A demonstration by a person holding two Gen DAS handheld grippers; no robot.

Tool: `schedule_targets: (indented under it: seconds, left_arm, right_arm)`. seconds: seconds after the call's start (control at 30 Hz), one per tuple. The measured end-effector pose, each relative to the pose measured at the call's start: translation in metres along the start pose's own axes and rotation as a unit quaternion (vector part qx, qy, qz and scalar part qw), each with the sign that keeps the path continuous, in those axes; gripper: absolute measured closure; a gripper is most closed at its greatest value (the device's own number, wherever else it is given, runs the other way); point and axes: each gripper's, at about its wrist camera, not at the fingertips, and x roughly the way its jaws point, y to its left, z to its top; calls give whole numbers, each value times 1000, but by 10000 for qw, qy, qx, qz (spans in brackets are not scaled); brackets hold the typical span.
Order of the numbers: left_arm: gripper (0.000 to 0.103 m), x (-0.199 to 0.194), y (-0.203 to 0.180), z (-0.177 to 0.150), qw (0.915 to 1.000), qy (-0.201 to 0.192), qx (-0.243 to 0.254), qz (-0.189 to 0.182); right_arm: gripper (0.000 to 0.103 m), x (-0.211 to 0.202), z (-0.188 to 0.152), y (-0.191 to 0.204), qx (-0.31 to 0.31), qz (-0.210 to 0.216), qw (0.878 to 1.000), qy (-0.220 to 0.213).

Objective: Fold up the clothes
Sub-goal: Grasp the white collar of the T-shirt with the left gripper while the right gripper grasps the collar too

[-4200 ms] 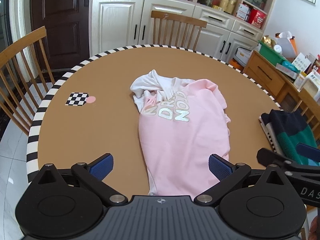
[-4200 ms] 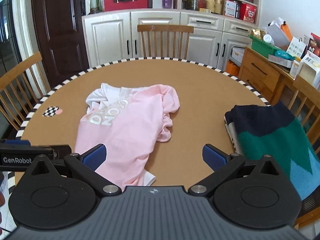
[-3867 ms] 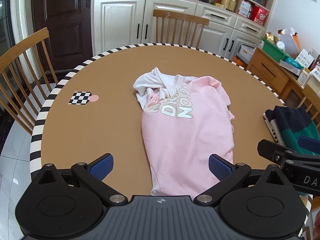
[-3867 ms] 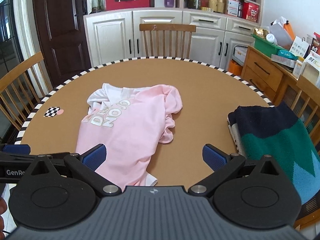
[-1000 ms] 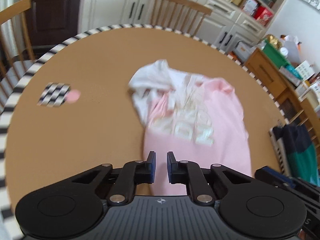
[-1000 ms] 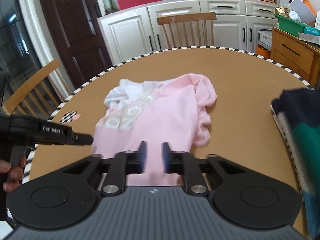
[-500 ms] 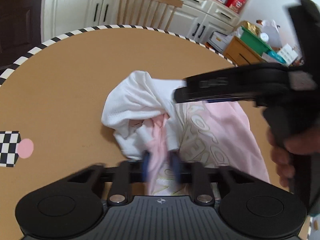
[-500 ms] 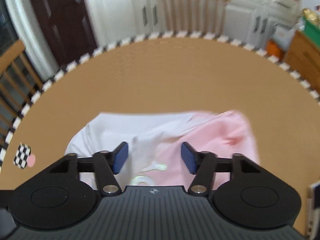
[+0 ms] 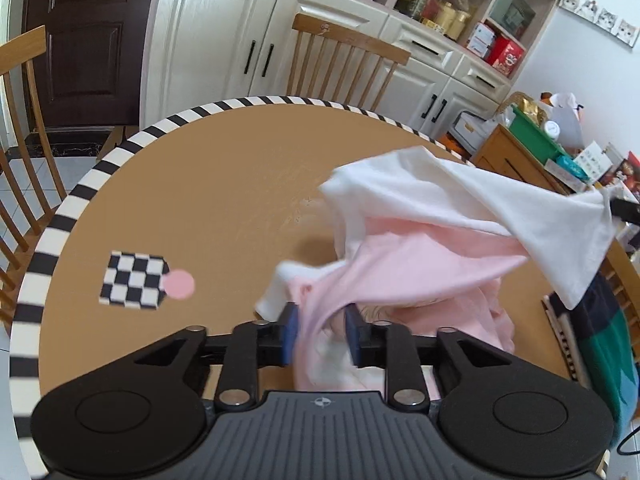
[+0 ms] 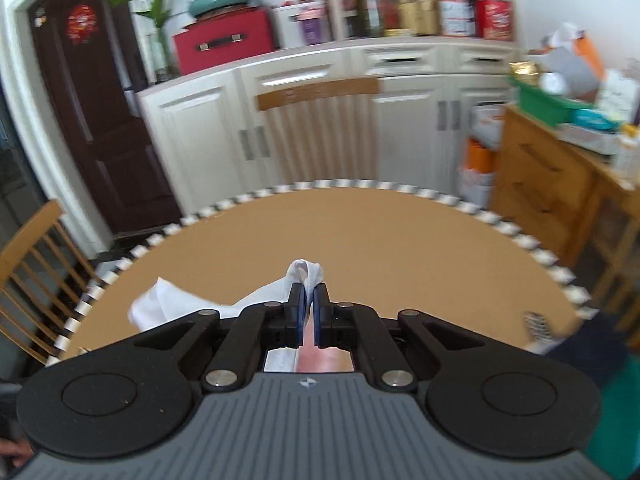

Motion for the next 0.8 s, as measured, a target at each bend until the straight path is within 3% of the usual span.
schedule_targets:
  seconds: [0.07, 0.23, 0.33, 0.4, 0.43, 0.5, 0.53, 0.57, 0.6, 0.63, 0.67, 0.8]
  left_arm:
    - [57, -10, -18, -13, 9998, 43, 172, -23]
    - [43, -32, -57, -44, 9986, 86, 525, 20]
    - [37, -44, -60, -51, 9985, 25, 548, 34]
    - [36, -48, -59, -44, 9984, -107, 548, 5]
    - [36, -46, -55, -37, 9985, -162, 516, 24]
    - [40, -33, -45, -20, 9992, -203, 337, 8]
    - [49, -23, -38, -12, 9997, -149, 201, -60]
    - [64, -11, -31, -6, 9999, -21, 62, -123]
    - [72, 1, -28, -1, 9997, 133, -44, -188]
    - [93, 12, -27, 1, 9992, 282, -99, -251]
    - [100, 22, -26, 2, 9986, 415, -117, -294]
    - [99, 30, -41, -10, 9977, 416, 399, -363]
  right_arm:
    - [98, -16, -17, -26, 238, -94, 9996, 135]
    - [95, -40, -82, -57, 365, -511, 9929, 1011]
    - [86, -45, -113, -59, 75, -655, 9852, 1582]
    - [64, -50, -109, -57, 94, -578, 9883, 1406]
    - [61, -50, -102, -56, 121, -407, 9918, 1205]
    - [59, -36, -81, -46, -89, 217, 9955, 918]
    - [59, -25, -71, -38, -243, 531, 9950, 806]
    - [58, -9, -64, -27, -431, 790, 9932, 735]
    - [58, 10, -57, -15, -639, 993, 9902, 743]
    - [58, 32, -50, -1, -852, 1166, 9861, 821]
    - [58, 55, -44, 13, -1056, 1332, 9813, 909]
    - [60, 145, -33, 66, -2008, 1501, 9572, 1445]
